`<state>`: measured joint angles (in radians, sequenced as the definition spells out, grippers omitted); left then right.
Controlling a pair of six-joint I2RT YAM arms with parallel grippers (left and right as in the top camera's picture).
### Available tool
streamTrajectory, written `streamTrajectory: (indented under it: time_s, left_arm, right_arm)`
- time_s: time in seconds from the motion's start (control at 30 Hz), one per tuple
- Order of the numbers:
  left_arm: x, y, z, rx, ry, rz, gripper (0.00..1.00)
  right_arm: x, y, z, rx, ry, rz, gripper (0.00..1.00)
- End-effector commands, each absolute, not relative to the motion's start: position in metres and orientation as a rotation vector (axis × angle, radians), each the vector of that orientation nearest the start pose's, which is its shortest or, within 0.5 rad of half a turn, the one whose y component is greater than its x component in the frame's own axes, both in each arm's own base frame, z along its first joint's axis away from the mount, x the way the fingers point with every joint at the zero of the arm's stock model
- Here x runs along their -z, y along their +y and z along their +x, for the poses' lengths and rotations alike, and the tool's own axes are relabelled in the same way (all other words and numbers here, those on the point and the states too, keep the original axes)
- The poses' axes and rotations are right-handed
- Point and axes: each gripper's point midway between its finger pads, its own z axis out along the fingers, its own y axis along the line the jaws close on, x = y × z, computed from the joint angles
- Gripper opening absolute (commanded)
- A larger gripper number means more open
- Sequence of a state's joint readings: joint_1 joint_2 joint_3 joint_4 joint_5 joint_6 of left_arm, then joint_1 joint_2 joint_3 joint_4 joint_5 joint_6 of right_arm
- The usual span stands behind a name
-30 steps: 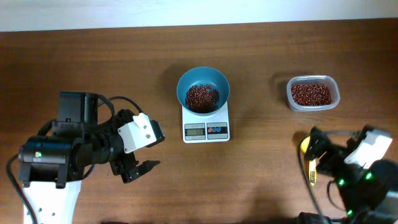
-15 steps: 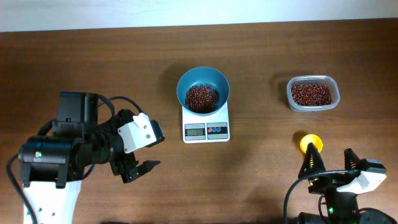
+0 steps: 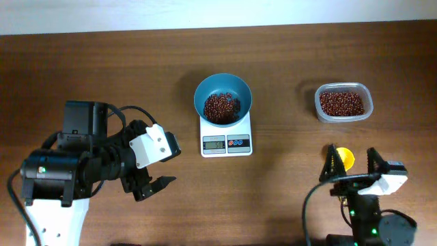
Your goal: Scoop item into bowl and weigh 50g on scale
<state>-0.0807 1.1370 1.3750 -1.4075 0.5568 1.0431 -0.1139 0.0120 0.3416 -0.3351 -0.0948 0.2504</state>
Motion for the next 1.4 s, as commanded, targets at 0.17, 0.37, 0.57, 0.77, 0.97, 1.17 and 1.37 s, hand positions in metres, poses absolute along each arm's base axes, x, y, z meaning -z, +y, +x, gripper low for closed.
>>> streamTrajectory:
  time_s: [0.17,0.37,0.57,0.77,0.97,1.17,1.37]
  left_arm:
    - [-0.271,-0.107,0.213,0.394,2.043,1.441,0.99]
    - [-0.271,-0.107,0.213,0.394,2.043,1.441,0.99]
    - [-0.271,-0.107,0.213,0.394,2.043,1.441,0.99]
    - [-0.271,-0.107,0.213,0.394,2.043,1.441,0.99]
    - [-0.271,-0.107,0.213,0.394,2.043,1.441,0.99]
    - [-0.271,-0.107,0.213,0.394,2.043,1.441,0.99]
    - [-0.271,-0.107,0.213,0.394,2.043,1.441,0.99]
  right_arm:
    - [-0.217,-0.003,0.235,-0.201,1.528,0.165,0.99]
    - [-0.210,0.012,0.237,-0.110,1.551,-0.037,0.99]
    - [-0.193,0.009,0.238,-0.077,1.603,-0.037,0.99]
    - [-0.167,0.011,0.245,-0.093,1.618,-0.034,0.99]
    - [-0.158,0.009,0.246,-0.073,1.641,-0.025,0.99]
    - [-0.157,0.007,0.246,-0.025,1.642,-0.055,0.99]
    - [-0.157,0.007,0.246,-0.028,1.641,-0.057,0.99]
